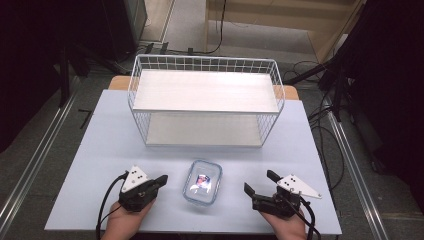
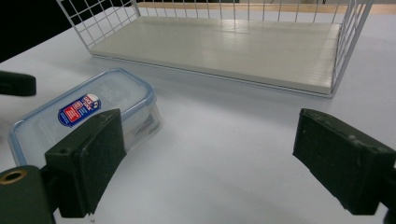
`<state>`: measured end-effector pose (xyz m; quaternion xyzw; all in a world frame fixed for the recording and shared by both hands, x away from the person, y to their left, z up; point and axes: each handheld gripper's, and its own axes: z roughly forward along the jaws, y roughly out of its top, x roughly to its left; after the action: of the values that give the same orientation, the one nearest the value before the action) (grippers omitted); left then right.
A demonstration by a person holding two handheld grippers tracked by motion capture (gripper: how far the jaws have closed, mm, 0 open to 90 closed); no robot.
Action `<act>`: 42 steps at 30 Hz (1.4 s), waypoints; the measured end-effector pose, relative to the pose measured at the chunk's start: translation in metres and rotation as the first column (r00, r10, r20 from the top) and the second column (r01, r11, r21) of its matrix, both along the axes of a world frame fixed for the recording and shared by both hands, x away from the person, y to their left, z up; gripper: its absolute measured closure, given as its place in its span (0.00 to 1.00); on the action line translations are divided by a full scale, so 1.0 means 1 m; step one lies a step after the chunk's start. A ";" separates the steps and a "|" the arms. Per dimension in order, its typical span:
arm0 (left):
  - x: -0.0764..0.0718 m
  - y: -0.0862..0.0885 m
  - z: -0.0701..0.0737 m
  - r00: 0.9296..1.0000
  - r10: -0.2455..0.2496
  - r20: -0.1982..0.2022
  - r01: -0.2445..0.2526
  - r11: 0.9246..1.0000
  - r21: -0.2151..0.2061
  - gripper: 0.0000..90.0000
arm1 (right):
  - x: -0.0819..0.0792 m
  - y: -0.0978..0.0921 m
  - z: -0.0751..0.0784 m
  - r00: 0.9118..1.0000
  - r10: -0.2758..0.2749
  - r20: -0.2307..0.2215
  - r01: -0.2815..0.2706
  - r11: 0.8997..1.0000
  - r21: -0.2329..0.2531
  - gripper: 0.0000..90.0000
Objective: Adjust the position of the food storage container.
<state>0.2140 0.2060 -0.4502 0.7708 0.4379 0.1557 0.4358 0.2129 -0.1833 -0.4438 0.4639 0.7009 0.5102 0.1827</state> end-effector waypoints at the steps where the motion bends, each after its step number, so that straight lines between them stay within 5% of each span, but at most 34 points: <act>1: -0.001 -0.005 -0.003 1.000 -0.016 -0.013 0.016 1.000 0.007 1.00 | 0.000 0.000 0.000 1.000 -0.001 0.001 0.001 1.000 0.001 0.11; 13: -0.014 -0.037 -0.016 0.991 -0.120 -0.059 0.122 0.992 0.030 1.00 | -0.001 0.001 0.000 1.000 -0.004 -0.002 0.004 1.000 -0.002 0.14; 16: -0.025 -0.060 -0.017 0.977 -0.203 -0.070 0.205 0.979 0.011 1.00 | -0.001 0.000 0.000 1.000 -0.004 -0.003 0.004 1.000 -0.007 0.15; 17: -0.025 -0.060 -0.017 0.977 -0.203 -0.070 0.205 0.979 0.011 1.00 | -0.001 0.000 -0.001 1.000 -0.006 -0.003 0.006 1.000 -0.006 0.15; 20: -0.035 -0.094 -0.020 0.951 -0.302 -0.068 0.305 0.952 0.034 1.00 | -0.001 -0.002 -0.003 1.000 -0.011 -0.012 0.010 1.000 -0.011 0.16; 21: -0.036 -0.095 -0.020 0.950 -0.307 -0.065 0.309 0.951 0.031 1.00 | -0.002 -0.003 -0.003 1.000 -0.011 -0.014 0.011 1.000 -0.013 0.17; 23: -0.034 -0.089 -0.016 0.955 -0.290 -0.056 0.292 0.956 0.026 1.00 | -0.003 -0.004 -0.003 1.000 -0.015 -0.014 0.015 1.000 -0.012 0.20; 25: -0.028 -0.072 -0.010 0.972 -0.235 -0.031 0.235 0.972 0.005 1.00 | -0.004 -0.005 -0.003 1.000 -0.018 -0.015 0.018 1.000 -0.005 0.27; 27: -0.021 -0.053 -0.004 0.986 -0.165 -0.013 0.165 0.986 -0.006 1.00 | -0.002 -0.006 -0.003 1.000 -0.019 -0.025 0.019 1.000 0.003 0.37; 30: -0.012 -0.031 0.002 0.997 -0.082 0.004 0.082 0.997 -0.007 0.98 | 0.003 -0.002 -0.006 0.998 0.004 -0.065 -0.002 1.000 0.020 0.60; 32: -0.008 -0.019 0.004 0.999 -0.030 0.015 0.031 0.999 -0.021 0.97 | 0.014 0.005 -0.007 0.996 0.034 -0.083 -0.035 0.999 -0.009 0.79; 33: -0.008 -0.019 0.004 0.999 -0.030 0.015 0.031 0.999 -0.021 0.96 | 0.014 0.005 -0.007 0.996 0.034 -0.083 -0.035 0.999 -0.009 0.79; 34: -0.007 -0.012 0.006 1.000 0.000 0.025 0.000 1.000 -0.029 0.96 | 0.027 0.013 -0.008 0.994 0.055 -0.099 -0.058 0.998 -0.035 0.97; 41: -0.010 -0.001 0.008 0.999 0.041 0.034 -0.041 0.999 -0.017 0.93 | 0.051 0.042 -0.019 0.982 0.146 -0.120 -0.160 0.981 -0.114 1.00; 42: -0.011 0.001 0.007 0.998 0.046 0.033 -0.045 0.999 -0.012 0.93 | 0.052 0.053 -0.017 0.972 0.198 -0.129 -0.214 0.968 -0.129 1.00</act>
<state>0.2030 0.2070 -0.4427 0.7555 0.4488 0.1761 0.4437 0.2653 -0.1300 -0.4610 0.4029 0.7891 0.4477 0.1203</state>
